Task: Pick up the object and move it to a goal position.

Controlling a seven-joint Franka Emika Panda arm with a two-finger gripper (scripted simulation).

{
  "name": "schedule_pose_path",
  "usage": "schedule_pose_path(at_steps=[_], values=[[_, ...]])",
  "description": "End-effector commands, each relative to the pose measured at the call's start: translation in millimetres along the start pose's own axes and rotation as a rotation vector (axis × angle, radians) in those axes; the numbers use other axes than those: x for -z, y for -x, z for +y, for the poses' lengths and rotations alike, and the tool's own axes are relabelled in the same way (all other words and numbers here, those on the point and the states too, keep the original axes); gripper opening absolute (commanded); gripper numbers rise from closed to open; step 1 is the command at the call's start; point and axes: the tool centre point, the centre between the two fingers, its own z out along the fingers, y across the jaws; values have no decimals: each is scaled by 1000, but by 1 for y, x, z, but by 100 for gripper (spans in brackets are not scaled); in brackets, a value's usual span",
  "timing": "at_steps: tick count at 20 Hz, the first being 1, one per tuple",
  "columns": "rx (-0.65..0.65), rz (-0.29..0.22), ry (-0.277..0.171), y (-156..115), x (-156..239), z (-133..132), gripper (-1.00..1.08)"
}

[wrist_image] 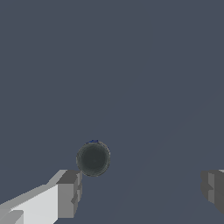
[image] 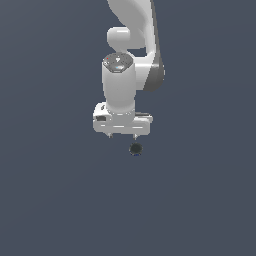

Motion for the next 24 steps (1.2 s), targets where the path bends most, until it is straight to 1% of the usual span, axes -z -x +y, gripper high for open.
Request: schedule_pose_path(at_steps=[1, 4, 8, 11, 15, 18, 24], values=[[0, 0, 0, 0, 0, 0, 100], [-12, 7, -2, -3, 2, 4, 100], [-54, 31, -9, -11, 7, 18, 100], [-64, 37, -10, -13, 9, 21, 100], [-55, 33, -9, -12, 6, 19, 100], [-30, 28, -6, -9, -4, 13, 100], [78, 4, 3, 6, -45, -11, 100]])
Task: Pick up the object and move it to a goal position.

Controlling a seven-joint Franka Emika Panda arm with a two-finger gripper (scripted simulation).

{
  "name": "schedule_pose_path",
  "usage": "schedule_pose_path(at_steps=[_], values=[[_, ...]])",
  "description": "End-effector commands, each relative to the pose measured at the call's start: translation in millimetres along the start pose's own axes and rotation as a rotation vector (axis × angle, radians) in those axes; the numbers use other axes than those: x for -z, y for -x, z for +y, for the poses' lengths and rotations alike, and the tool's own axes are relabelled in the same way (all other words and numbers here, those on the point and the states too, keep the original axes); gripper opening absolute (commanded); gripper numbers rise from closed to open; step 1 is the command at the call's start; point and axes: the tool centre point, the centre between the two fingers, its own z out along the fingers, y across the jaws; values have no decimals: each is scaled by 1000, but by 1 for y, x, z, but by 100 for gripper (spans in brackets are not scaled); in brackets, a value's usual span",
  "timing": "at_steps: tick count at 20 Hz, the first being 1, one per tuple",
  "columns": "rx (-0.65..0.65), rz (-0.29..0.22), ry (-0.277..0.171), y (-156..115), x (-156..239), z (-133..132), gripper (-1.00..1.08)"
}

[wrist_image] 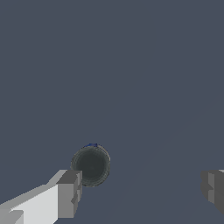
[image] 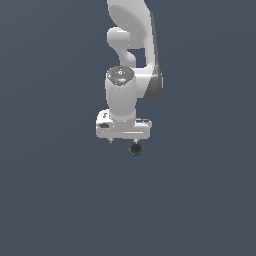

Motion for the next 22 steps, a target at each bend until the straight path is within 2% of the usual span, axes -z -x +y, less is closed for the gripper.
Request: schedule_pose_path(at_steps=[1, 5, 10, 22], values=[[58, -14, 2, 9, -22, -14, 100], [156, -34, 3, 26, -56, -36, 100], [230, -49, 0, 40, -80, -53, 100], [244, -53, -1, 45, -101, -56, 100]])
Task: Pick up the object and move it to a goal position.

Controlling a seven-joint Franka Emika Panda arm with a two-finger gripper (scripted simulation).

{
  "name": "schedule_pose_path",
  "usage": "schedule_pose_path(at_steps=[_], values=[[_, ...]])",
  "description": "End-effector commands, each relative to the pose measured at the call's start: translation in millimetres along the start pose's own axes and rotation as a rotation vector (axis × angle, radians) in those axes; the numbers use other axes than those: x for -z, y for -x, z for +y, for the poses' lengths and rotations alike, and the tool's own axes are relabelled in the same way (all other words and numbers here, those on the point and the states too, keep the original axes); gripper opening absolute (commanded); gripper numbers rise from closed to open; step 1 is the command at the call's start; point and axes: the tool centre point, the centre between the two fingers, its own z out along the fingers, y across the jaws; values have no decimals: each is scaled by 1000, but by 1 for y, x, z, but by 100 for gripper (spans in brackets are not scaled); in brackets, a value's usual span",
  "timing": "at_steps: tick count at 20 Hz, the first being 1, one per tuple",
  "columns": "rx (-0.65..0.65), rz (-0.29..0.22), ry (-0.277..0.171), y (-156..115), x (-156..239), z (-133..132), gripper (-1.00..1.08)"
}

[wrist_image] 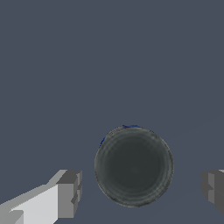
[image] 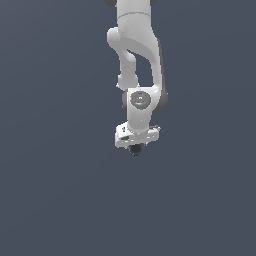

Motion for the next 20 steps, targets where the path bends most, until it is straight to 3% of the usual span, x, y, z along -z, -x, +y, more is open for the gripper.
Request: schedule_pose_path(at_steps=[1, 11, 12, 20], values=[[2, -1, 0, 1, -11, -1, 100], [5, -1, 0, 1, -41, -1, 100], [5, -1, 0, 1, -41, -1, -100], [5, -1, 0, 1, -41, -1, -100]])
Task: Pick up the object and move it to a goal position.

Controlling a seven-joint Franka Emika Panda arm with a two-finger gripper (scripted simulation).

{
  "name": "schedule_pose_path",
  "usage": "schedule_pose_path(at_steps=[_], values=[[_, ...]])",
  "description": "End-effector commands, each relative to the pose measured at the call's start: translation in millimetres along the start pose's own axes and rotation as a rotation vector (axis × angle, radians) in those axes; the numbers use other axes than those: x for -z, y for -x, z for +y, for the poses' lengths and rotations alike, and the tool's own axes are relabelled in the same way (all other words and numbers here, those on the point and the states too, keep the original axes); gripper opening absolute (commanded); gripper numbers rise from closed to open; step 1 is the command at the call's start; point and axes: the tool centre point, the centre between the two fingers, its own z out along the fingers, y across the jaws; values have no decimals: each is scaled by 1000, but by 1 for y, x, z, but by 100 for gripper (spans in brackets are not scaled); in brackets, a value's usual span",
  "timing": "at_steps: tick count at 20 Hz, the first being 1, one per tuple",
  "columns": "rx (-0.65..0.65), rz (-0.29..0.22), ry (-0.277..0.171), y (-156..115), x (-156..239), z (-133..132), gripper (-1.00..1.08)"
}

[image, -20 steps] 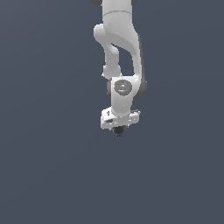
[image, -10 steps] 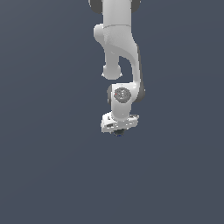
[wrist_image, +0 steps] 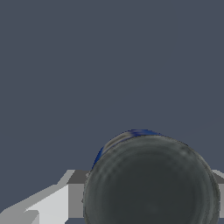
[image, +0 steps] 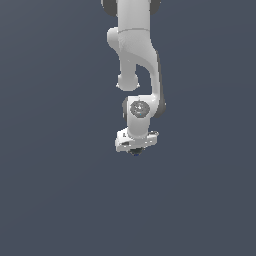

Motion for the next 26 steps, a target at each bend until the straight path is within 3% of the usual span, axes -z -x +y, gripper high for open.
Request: schedule_pose_path(at_steps=[1, 11, 26], values=[[1, 0, 0, 0, -1, 0, -100], [1, 0, 0, -17, 15, -15, -100], [1, 0, 0, -97, 81, -82, -100]])
